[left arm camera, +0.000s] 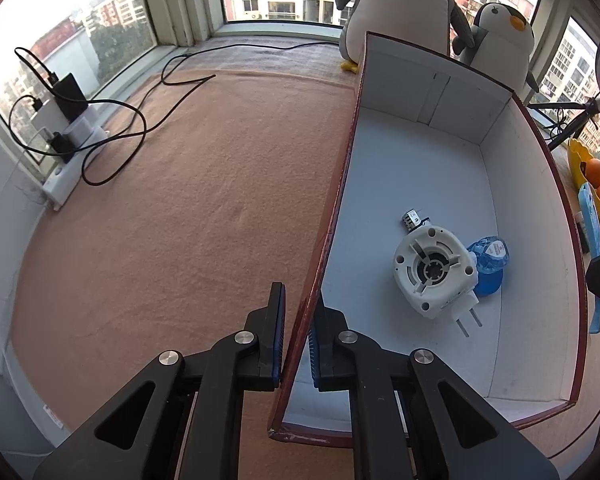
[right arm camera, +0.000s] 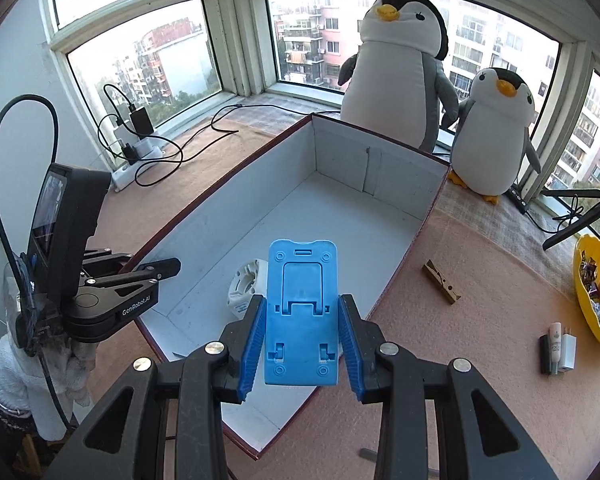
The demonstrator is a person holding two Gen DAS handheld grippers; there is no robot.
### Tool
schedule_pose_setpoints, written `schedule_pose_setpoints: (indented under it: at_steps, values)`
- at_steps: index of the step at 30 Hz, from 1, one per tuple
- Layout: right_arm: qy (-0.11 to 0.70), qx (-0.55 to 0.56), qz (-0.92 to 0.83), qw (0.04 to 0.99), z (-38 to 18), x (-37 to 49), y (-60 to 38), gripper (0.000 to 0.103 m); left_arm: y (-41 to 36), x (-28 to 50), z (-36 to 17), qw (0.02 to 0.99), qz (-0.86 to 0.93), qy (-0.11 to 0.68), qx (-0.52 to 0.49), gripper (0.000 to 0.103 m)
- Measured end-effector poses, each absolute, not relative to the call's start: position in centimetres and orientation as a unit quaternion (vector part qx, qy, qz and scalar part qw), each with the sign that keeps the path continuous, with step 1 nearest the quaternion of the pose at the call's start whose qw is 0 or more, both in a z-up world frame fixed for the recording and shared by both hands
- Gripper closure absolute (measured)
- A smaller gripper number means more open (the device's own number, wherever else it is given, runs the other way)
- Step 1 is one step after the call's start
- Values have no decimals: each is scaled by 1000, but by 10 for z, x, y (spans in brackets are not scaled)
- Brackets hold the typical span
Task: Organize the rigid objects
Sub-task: 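Carry the blue phone stand with the right gripper into the box and release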
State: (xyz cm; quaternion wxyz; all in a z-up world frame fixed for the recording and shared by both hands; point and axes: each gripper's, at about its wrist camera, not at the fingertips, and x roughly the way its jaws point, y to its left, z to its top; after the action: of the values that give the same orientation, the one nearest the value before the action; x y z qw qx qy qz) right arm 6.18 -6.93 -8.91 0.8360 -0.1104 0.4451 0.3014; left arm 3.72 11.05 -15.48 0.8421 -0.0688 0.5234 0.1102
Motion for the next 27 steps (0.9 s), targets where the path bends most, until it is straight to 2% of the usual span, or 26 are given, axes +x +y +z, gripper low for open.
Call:
schedule_pose_setpoints:
  at_steps: [15,19,24,27]
  values:
    - [454,-131,322,821,-99,55,-52,70,110,38,-155,842,110,523,-66,94]
    - [449,-123,319,825,-96,55,-55,61,110,38,-155,842,110,524,-64,94]
    - [451,-100,306,832,-92,58,-67,59,109,39,-155,841,108,526,-56,94]
    - [452,-81,291,839,-90,61,-85,55,107,41,-155,840,104,530,-43,94]
